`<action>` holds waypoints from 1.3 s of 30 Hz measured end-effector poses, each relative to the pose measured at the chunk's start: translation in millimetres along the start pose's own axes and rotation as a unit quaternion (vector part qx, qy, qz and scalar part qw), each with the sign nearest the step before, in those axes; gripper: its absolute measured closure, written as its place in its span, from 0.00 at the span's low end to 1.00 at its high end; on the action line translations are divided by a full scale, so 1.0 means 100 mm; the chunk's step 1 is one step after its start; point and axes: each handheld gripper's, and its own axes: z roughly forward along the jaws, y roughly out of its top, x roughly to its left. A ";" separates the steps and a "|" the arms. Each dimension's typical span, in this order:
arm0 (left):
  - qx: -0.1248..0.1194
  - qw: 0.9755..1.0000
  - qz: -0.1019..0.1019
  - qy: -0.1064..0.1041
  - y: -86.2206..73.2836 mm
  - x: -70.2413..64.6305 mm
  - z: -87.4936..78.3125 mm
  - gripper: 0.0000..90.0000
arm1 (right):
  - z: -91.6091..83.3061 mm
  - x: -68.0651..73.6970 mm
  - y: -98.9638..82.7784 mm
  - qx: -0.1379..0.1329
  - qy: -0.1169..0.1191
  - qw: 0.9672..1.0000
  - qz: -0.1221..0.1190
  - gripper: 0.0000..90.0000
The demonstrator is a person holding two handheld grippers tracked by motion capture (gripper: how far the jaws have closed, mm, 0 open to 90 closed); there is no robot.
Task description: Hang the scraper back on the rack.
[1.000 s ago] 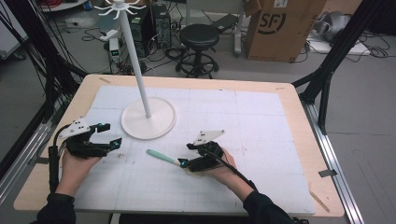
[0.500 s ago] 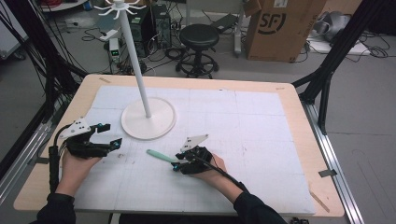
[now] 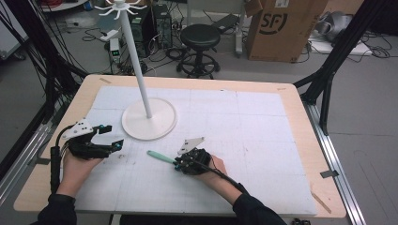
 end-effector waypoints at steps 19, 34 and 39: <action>-0.009 1.000 -0.012 -0.003 -0.03 0.01 -0.01 0.24 | -0.36 -0.26 0.10 -0.081 0.015 0.994 0.076 0.90; -0.015 1.000 -0.020 -0.007 -0.07 0.02 -0.01 0.24 | -1.36 -0.67 0.63 -0.181 0.004 0.980 0.080 0.90; -0.012 1.000 -0.021 -0.008 -0.07 0.01 0.01 0.24 | -1.62 -0.75 0.85 -0.212 0.005 0.975 0.072 0.90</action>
